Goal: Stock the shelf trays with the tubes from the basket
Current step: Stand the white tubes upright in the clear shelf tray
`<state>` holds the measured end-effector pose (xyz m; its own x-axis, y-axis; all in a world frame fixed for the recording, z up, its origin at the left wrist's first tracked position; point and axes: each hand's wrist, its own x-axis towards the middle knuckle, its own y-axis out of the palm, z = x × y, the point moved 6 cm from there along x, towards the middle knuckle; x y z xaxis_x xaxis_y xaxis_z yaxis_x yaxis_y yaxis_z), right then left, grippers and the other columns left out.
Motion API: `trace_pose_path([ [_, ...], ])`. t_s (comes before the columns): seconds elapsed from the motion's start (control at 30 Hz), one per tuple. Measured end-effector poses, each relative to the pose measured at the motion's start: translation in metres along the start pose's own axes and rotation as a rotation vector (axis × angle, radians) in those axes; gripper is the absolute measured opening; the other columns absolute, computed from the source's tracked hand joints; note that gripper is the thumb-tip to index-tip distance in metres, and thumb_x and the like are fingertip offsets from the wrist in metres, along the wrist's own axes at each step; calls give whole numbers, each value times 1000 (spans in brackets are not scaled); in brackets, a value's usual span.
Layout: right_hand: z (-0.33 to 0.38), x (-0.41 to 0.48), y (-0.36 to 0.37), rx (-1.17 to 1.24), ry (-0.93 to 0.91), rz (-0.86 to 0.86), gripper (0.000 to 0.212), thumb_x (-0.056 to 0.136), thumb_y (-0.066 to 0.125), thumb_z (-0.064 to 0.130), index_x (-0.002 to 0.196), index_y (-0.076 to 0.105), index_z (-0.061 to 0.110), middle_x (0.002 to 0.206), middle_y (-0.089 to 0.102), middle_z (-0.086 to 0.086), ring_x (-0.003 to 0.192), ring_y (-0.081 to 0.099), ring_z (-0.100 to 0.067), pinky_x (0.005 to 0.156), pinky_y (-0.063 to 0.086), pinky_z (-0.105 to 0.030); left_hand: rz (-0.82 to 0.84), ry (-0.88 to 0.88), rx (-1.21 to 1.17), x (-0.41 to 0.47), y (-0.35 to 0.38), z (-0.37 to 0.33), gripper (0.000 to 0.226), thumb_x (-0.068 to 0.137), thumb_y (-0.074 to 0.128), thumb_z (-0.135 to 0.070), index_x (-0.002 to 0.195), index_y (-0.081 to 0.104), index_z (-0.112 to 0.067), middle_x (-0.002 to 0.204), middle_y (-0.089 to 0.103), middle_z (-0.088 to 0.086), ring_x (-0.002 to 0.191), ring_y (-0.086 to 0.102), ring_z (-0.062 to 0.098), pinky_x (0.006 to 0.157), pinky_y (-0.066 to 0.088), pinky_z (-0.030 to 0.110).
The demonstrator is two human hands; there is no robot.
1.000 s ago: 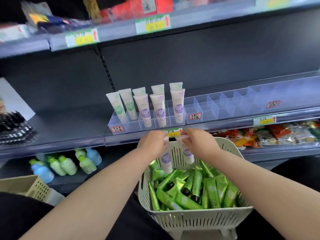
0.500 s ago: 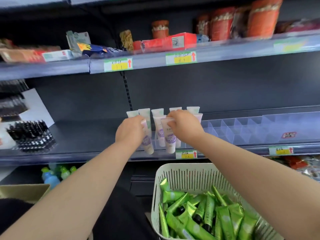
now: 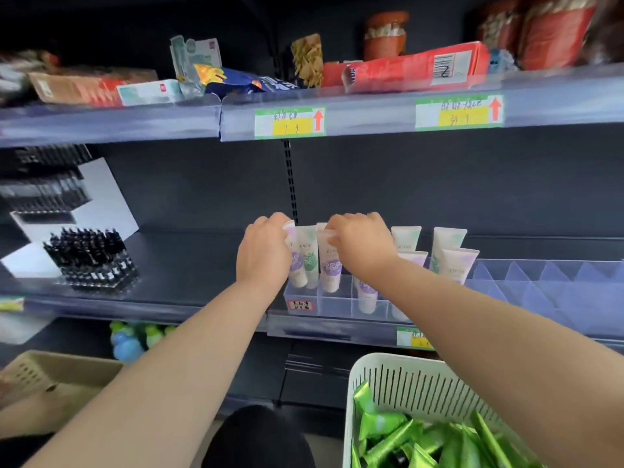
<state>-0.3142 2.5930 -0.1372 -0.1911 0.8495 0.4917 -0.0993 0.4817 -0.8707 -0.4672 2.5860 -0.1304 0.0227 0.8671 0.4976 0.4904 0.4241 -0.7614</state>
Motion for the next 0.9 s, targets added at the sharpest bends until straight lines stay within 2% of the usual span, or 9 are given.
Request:
trace_pose_path([
  [0.07, 4, 2, 12, -56, -50, 59, 17, 96, 45, 20, 106, 58, 17, 93, 65, -1, 75, 52, -24, 78, 33, -32, 23, -6, 10, 4, 8, 3, 30, 92, 44, 0, 115, 57, -16, 93, 46, 1, 89, 46, 23, 63, 33, 33],
  [0.2, 8, 2, 31, -136, -111, 158, 15, 93, 52, 16, 108, 56, 15, 100, 65, -3, 84, 58, -26, 75, 35, -30, 100, 15, 29, 6, 25, 6, 26, 95, 43, -2, 114, 57, -13, 93, 46, 1, 86, 46, 22, 61, 33, 32],
  [0.4, 5, 7, 39, -159, -110, 168, 24, 89, 56, 10, 111, 51, 14, 99, 63, -2, 87, 61, -25, 74, 33, -32, 205, 72, 64, 11, 45, 3, 22, 95, 46, -5, 109, 60, -13, 92, 48, 3, 89, 52, 25, 64, 40, 35],
  [0.53, 1, 6, 43, -124, -101, 175, 29, 90, 56, 11, 118, 49, 15, 105, 62, -3, 96, 59, -25, 80, 38, -34, 276, 78, 88, 14, 56, 5, 34, 91, 44, -1, 113, 65, -16, 96, 48, 5, 88, 49, 24, 67, 41, 34],
  [0.6, 0, 4, 45, -104, -96, 176, 33, 89, 56, 11, 120, 49, 16, 107, 62, -3, 99, 58, -25, 82, 39, -35, 275, 56, 90, 15, 57, 6, 34, 91, 44, -2, 116, 64, -15, 102, 50, 7, 91, 50, 25, 69, 42, 34],
  [0.77, -3, 2, 42, -61, -81, 131, 41, 89, 57, 11, 128, 47, 18, 115, 59, -2, 107, 54, -24, 89, 39, -35, 217, 47, 88, 17, 54, 2, 41, 92, 47, 2, 127, 57, -16, 124, 53, 7, 114, 46, 24, 74, 39, 30],
  [0.9, -6, -1, 37, -59, -70, 94, 40, 89, 56, 12, 128, 47, 19, 120, 56, -1, 111, 50, -23, 91, 38, -35, 164, 57, 68, 16, 46, -7, 38, 93, 51, -2, 128, 55, -16, 131, 52, 3, 120, 41, 20, 75, 35, 27],
])
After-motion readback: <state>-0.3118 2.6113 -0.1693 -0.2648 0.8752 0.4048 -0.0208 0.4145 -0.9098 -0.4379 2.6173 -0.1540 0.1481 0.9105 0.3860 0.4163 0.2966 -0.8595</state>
